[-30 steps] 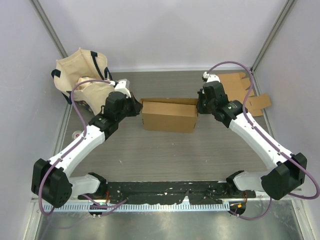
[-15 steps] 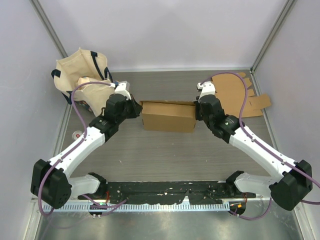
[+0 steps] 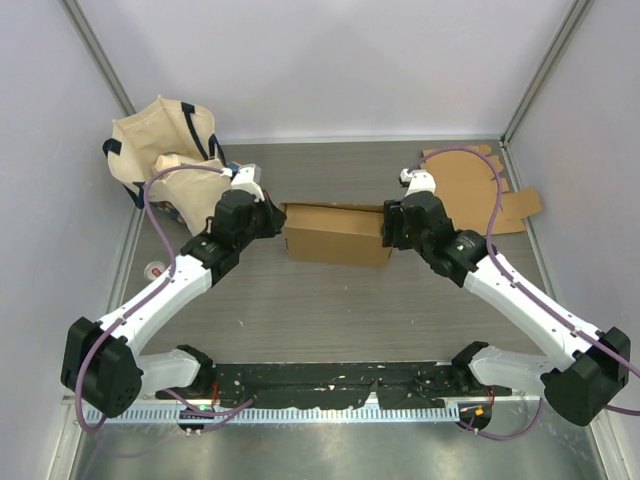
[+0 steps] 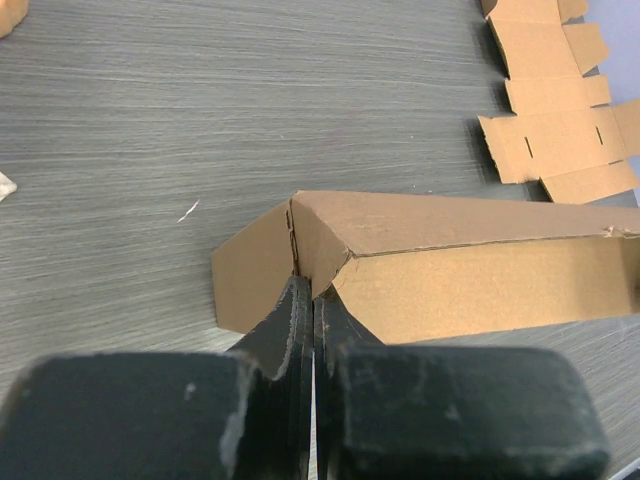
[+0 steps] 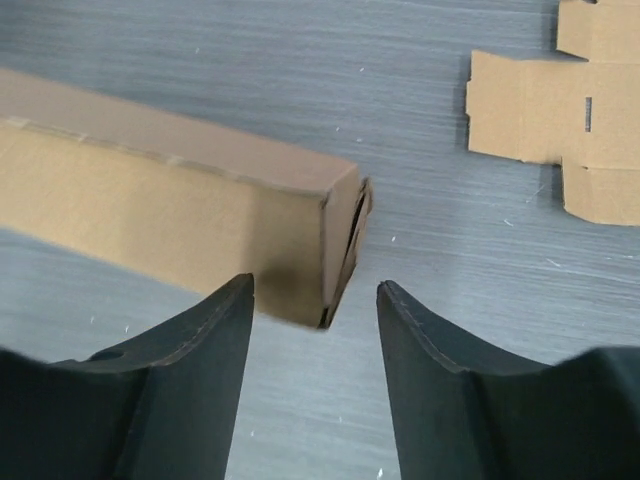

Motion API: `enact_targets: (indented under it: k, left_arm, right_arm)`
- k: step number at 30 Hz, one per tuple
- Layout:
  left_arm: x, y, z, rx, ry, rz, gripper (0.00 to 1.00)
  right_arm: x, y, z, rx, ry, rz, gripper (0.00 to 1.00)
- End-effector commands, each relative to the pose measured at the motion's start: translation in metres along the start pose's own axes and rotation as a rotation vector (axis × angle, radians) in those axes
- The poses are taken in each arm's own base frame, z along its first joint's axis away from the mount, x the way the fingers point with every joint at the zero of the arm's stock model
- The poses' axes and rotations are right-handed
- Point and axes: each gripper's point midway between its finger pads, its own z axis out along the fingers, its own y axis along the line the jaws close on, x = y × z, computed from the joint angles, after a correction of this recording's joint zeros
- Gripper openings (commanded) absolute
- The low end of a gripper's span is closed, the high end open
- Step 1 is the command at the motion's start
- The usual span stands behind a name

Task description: Fold the paper box

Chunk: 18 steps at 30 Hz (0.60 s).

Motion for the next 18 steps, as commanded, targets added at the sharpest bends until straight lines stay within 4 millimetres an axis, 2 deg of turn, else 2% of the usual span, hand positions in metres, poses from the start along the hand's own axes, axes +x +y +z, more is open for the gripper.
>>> enact_targets:
  k: [1, 2, 5, 6, 7, 8, 9, 12, 13, 14, 16, 17, 18]
  left_arm:
    - [0.046, 0.016, -0.002, -0.058, 0.158, 0.021, 0.00]
    - [0.046, 0.015, -0.002, -0.056, 0.159, 0.020, 0.00]
    - [0.046, 0.015, -0.003, -0.055, 0.158, 0.022, 0.00]
    - [0.046, 0.013, -0.003, -0.053, 0.159, 0.024, 0.00]
    - [0.045, 0.013, -0.004, -0.053, 0.157, 0.024, 0.00]
    - [0.046, 0.014, -0.004, -0.055, 0.157, 0.024, 0.00]
    - [0.046, 0.014, -0.004, -0.058, 0.156, 0.026, 0.00]
    - [0.046, 0.013, -0.004, -0.057, 0.158, 0.026, 0.00]
    - [0.047, 0.013, -0.004, -0.057, 0.161, 0.027, 0.00]
    - [0.047, 0.012, -0.005, -0.054, 0.159, 0.027, 0.00]
    - [0.046, 0.013, -0.006, -0.057, 0.158, 0.027, 0.00]
    - [0.046, 0.012, -0.006, -0.055, 0.157, 0.027, 0.00]
    - [0.045, 0.011, -0.006, -0.052, 0.153, 0.027, 0.00]
  right_arm:
    - [-0.016, 0.011, -0.048, -0.101, 0.091, 0.078, 0.66]
    - [-0.019, 0.022, -0.057, -0.181, 0.105, 0.104, 0.77]
    - [-0.043, 0.016, -0.068, -0.205, 0.098, 0.272, 0.87]
    - [-0.047, 0.009, -0.064, -0.171, 0.106, 0.333, 0.88]
    - [-0.049, -0.011, -0.050, -0.092, 0.127, 0.433, 0.88]
    - [-0.056, -0.017, -0.044, -0.055, 0.129, 0.552, 0.88]
    - [-0.058, -0.008, -0.042, -0.110, 0.155, 0.622, 0.88]
    - [-0.074, -0.001, -0.026, -0.147, 0.115, 0.801, 0.88]
    - [-0.078, 0.002, -0.022, -0.159, 0.106, 0.824, 0.86]
    - [-0.085, 0.005, -0.017, -0.179, 0.092, 0.834, 0.81]
    - [-0.091, 0.011, -0.018, -0.214, 0.104, 0.769, 0.60]
    - [-0.087, 0.009, -0.016, -0.198, 0.121, 0.729, 0.48]
    - [-0.084, 0.004, -0.018, -0.184, 0.106, 0.600, 0.48]
